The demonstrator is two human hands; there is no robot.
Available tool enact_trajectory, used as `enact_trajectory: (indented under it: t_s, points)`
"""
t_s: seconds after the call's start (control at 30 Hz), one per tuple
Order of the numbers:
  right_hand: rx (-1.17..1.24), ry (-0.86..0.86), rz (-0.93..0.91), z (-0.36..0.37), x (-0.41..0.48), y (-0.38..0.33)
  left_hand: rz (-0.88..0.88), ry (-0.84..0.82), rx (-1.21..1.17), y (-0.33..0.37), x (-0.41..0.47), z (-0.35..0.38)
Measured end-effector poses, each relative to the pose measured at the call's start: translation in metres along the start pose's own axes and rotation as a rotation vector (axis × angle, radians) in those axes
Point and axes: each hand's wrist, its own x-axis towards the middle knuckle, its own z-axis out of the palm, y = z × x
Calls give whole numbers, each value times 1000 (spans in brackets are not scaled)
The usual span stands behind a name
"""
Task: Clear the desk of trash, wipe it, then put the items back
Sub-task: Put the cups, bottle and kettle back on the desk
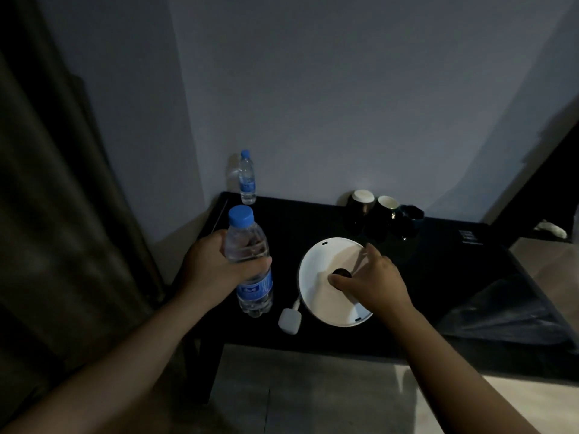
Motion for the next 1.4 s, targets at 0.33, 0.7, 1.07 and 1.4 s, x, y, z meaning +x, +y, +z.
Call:
enact_trajectory:
  t_s: [0.33, 0.7, 1.07, 1.4]
  points:
    - [35, -22, -53, -28, 115, 9, 10, 92, 47, 19, 91, 45]
    - [1, -63, -37, -21, 188, 10, 17, 52, 97, 9, 168, 67]
    - [-29, -65, 33, 17, 280, -28, -31, -13, 84, -27, 298, 67]
    - [-50, -92, 139, 62, 346, -52, -82, -99, 123, -74, 389, 74]
